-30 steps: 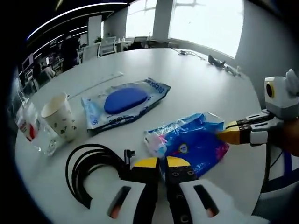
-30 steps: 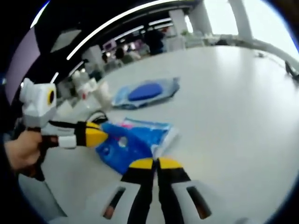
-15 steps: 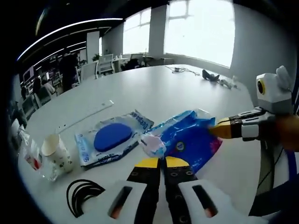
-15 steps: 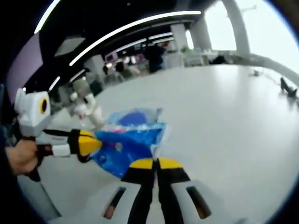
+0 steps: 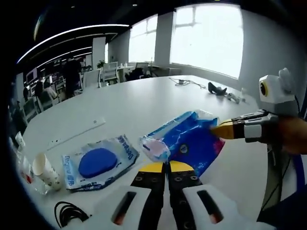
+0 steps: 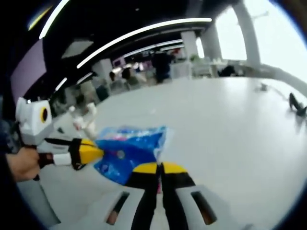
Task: Arrange the tabletop items into an orderly group along one side of the table until the central work area is clear of visible clutter.
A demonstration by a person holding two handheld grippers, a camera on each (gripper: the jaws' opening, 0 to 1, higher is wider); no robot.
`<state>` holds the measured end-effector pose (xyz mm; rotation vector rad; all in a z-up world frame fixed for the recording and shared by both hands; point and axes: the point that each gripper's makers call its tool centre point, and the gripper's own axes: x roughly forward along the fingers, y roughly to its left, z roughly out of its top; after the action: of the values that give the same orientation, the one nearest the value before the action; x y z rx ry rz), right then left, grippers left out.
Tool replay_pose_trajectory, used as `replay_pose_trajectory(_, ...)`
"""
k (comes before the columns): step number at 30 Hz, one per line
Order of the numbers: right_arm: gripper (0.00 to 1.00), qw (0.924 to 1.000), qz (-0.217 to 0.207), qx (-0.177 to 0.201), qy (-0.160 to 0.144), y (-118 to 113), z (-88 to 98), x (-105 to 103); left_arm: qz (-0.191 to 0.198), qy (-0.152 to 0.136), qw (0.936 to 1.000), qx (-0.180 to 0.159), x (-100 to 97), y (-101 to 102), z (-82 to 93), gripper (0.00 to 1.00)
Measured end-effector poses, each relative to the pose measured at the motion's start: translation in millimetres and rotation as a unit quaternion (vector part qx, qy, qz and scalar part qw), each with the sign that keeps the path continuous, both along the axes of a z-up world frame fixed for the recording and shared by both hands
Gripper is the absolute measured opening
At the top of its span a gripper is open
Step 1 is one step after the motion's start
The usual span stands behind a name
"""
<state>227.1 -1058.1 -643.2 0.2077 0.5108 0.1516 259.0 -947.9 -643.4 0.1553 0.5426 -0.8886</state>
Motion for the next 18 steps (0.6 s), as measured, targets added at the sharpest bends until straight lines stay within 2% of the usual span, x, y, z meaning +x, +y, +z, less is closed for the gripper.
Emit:
replay_pose_trajectory(7,0.00,0.9998,0.022,0.001,-0.001,-22,-1.8,14,0.016,-0.004,0.9999,0.005,11.6,-21,-1.7,0.00)
replay_pose_trajectory(18,0.00,0.9991,0.040,0.012,-0.002,-35,-6.1,39,0.039,-0.001,0.9992,0.013,39.9,-37,-8.1,0.00)
